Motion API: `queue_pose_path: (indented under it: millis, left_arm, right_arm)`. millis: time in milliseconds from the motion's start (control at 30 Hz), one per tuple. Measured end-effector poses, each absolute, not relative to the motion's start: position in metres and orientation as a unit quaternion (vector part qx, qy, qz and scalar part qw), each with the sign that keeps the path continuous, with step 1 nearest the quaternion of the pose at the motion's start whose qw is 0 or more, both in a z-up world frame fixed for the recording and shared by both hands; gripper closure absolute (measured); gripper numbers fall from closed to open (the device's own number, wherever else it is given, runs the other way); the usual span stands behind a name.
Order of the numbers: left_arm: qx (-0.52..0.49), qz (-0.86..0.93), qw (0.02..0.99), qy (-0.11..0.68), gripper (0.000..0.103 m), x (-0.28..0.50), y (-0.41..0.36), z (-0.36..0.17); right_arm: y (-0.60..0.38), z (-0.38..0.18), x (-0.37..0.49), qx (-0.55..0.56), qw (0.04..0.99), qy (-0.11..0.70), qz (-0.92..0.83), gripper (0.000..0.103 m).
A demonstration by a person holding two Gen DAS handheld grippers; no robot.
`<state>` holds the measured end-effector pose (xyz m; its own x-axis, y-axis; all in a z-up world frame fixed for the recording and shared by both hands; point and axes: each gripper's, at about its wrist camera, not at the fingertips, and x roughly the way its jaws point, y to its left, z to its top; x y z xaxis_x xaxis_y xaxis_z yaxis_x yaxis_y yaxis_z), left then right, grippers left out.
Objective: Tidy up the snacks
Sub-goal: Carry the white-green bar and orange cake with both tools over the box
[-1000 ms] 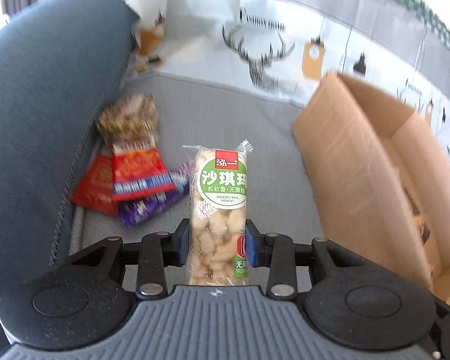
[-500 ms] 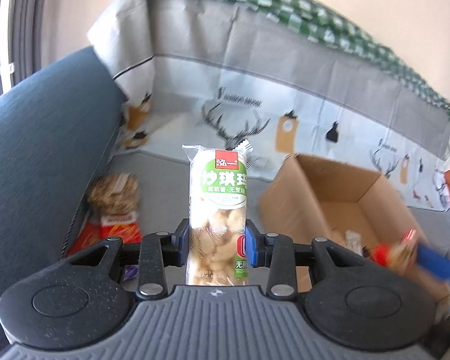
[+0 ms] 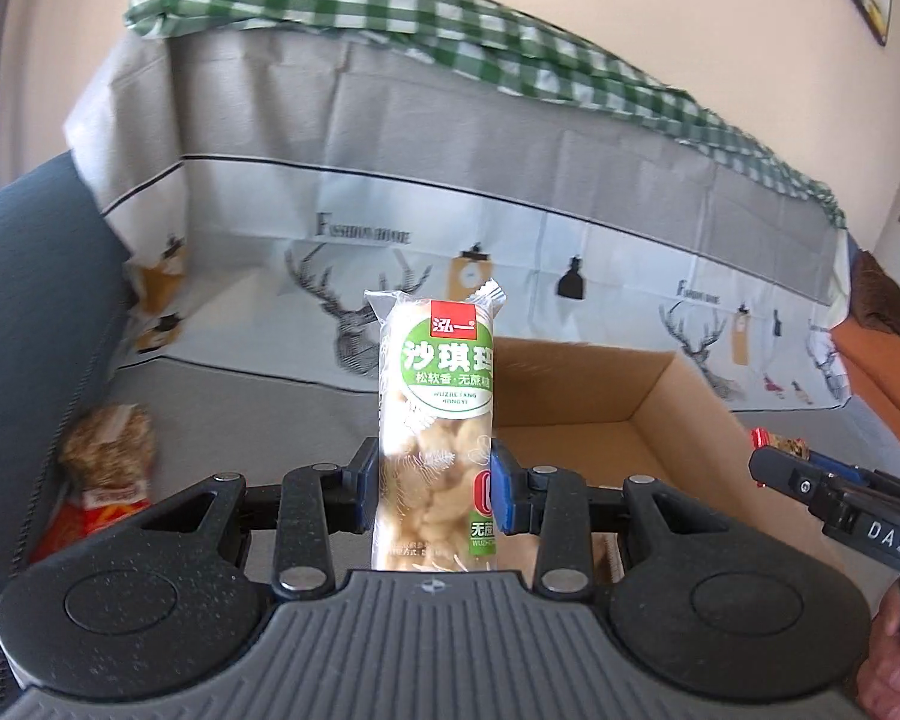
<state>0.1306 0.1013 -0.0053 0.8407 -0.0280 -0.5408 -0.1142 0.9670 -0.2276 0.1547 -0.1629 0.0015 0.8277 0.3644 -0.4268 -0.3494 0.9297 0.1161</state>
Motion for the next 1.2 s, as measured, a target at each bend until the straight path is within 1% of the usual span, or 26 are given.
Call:
queue_pose_path:
  millis: [200,700,1200]
  left_arm:
    - [-0.15,0.0,0.948,0.28,0.063,0.149,0.083,-0.007]
    - [-0.15,-0.052,0.948,0.276,0.063,0.172,0.023,-0.013]
    - [-0.151,-0.067,0.949,0.269,0.063,0.175,0.011,-0.014]
  right_arm:
    - [-0.184,-0.001,0.158,0.004,0.962,0.219,0.164,0.046]
    - [-0.207,-0.005,0.155,-0.039,0.966,0.214,0.142,0.046]
    - [-0.205,-0.005,0.152,-0.06,0.966,0.208,0.142,0.046]
